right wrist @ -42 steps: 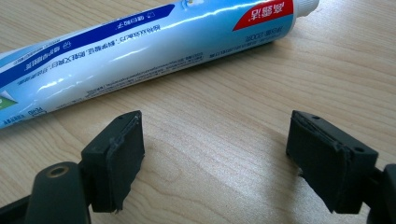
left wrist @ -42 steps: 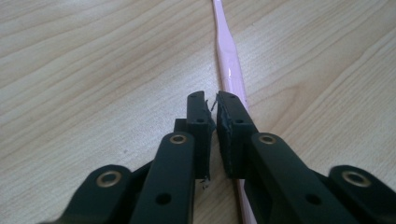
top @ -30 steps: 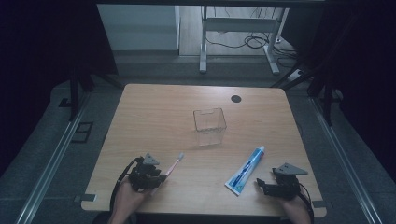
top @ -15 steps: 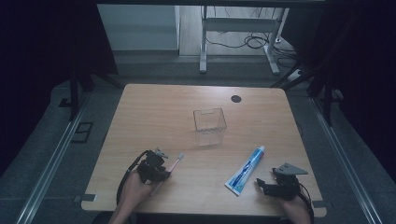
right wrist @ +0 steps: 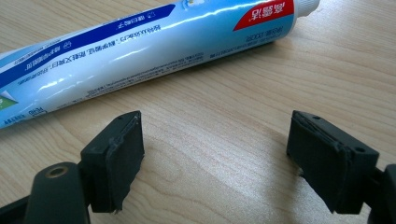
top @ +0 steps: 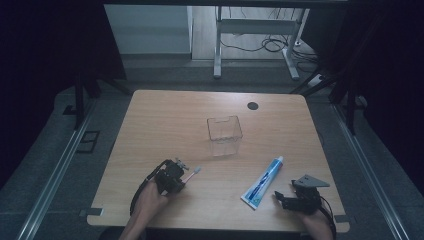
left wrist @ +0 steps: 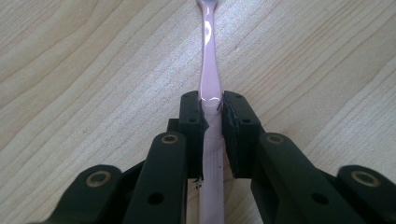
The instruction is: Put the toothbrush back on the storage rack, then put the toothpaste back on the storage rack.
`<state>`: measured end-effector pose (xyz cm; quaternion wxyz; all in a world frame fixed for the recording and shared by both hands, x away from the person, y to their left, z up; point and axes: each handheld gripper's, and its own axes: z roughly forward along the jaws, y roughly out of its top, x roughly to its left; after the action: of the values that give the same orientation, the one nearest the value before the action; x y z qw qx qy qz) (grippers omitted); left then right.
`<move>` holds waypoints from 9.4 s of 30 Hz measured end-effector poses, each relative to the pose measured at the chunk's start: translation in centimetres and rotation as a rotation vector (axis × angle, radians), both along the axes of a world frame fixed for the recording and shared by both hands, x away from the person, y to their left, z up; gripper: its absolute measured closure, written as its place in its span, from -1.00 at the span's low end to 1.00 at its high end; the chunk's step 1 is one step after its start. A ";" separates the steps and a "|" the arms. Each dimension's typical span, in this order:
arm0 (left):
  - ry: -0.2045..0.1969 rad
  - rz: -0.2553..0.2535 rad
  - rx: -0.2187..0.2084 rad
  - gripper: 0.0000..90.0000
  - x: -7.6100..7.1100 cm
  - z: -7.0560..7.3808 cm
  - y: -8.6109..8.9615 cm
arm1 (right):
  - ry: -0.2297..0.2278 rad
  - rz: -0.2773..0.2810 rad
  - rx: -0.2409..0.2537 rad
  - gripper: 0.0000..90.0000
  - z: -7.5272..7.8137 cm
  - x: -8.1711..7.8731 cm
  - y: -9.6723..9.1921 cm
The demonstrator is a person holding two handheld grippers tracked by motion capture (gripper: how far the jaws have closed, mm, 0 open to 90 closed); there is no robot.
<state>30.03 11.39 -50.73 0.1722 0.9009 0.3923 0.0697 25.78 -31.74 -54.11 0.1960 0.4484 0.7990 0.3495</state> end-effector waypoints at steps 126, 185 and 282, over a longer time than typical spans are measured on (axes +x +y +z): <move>-0.259 -0.142 -0.245 0.75 9.1 13.2 -7.0 | 0.003 0.016 -0.001 -0.63 0.0 0.4 1.0; -0.302 -0.062 -0.339 0.75 15.9 7.6 -11.3 | 0.002 0.022 -0.001 -0.64 0.0 0.3 1.0; -0.326 -0.089 -0.343 -0.66 3.8 8.4 -2.8 | 0.048 0.004 -0.032 -0.76 0.2 0.3 1.7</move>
<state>33.82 8.61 -42.34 0.3868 0.8517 0.3252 0.1388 26.06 -30.09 -53.88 0.1831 0.4519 0.8100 0.3260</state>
